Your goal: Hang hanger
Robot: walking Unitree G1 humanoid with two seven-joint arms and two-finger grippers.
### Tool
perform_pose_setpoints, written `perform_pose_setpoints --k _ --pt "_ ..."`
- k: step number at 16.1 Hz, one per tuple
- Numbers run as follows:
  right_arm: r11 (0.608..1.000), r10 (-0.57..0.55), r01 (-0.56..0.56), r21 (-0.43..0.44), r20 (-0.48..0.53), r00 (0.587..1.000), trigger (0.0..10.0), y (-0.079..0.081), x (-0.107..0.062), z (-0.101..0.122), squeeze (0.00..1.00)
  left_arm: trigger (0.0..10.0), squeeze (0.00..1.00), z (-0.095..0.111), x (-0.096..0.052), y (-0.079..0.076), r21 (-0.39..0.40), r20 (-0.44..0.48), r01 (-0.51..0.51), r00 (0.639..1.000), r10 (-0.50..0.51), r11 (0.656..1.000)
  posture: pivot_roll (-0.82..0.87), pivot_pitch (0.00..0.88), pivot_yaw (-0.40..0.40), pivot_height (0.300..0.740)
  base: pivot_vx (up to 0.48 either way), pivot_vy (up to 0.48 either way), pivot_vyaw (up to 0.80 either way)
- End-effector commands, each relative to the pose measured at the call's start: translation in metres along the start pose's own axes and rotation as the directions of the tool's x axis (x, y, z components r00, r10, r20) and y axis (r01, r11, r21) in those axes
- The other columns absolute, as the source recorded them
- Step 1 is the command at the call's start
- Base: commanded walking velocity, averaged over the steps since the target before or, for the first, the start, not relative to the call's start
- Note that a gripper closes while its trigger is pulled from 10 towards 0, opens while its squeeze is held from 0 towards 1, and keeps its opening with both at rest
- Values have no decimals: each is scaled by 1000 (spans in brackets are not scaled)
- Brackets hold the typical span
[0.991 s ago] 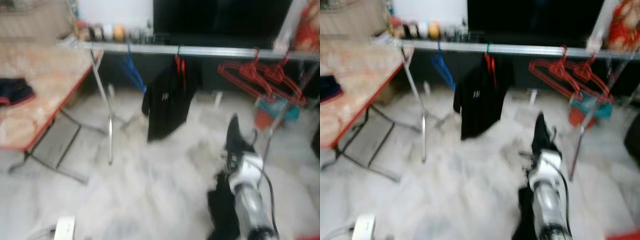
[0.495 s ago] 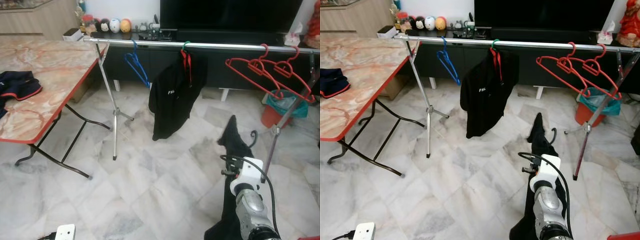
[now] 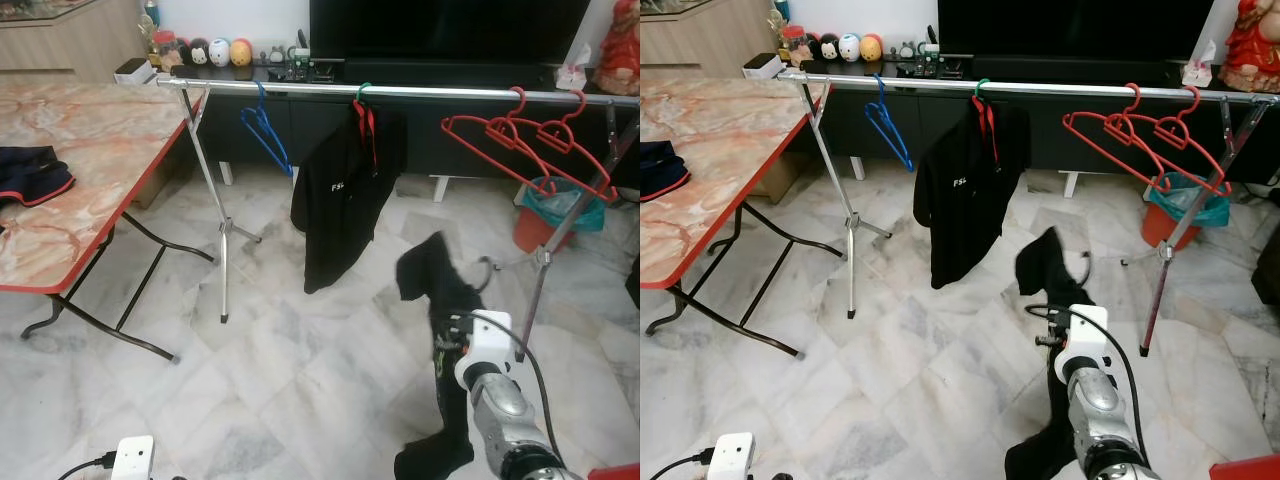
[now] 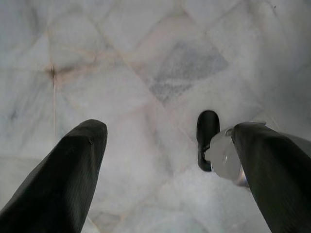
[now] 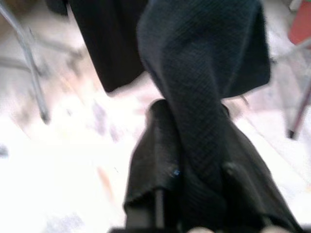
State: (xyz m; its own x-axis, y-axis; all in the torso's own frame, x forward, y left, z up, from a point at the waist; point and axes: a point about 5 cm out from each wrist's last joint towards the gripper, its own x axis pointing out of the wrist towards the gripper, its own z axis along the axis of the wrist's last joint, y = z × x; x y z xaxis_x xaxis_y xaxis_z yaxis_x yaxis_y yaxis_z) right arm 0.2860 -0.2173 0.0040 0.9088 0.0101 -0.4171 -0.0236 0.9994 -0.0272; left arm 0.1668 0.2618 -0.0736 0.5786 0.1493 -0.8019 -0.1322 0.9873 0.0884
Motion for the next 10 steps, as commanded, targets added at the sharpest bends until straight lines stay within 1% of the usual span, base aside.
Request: perform_pose_setpoints --k 1,3,4,6,7,8,9,10 --pt "988 90 -93 -122 -24 996 10000 1 3 8 0 10000 0 10 1 4 56 40 -7 999 5 998 27 0 8 719 0 0 0" --pt "984 127 -130 -124 -31 991 10000 0 4 10 0 10000 0 15 1 4 74 58 -11 998 7 997 34 0 6 719 0 0 0" --pt "969 184 -189 -158 -49 982 10000 -1 3 12 0 10000 0 19 1 4 86 79 -17 997 10 996 39 0 3 719 0 0 0" --pt "943 252 -261 -207 -69 965 10000 -2 3 17 0 10000 0 50 4 -2 115 198 2 980 -25 993 40 0 0 719 0 0 0" --pt "909 327 -339 -241 -88 941 10000 -1 2 20 0 10000 0 74 3 6 165 264 -27 964 -18 986 33 0 1 719 0 0 0" --pt "885 363 -377 -274 -100 926 10000 -2 1 22 0 10000 0 85 1 11 187 286 -40 958 -16 981 31 0 0 719 0 0 0" --pt "847 414 -428 -314 -116 903 10000 -5 0 27 0 10000 0 102 -1 16 212 329 -40 944 -33 976 32 0 1 719 0 0 0" --pt "822 455 -468 -325 -119 883 10000 -6 -2 31 0 10000 0 114 -4 15 229 367 -21 928 -67 973 32 0 1 719 0 0 0"
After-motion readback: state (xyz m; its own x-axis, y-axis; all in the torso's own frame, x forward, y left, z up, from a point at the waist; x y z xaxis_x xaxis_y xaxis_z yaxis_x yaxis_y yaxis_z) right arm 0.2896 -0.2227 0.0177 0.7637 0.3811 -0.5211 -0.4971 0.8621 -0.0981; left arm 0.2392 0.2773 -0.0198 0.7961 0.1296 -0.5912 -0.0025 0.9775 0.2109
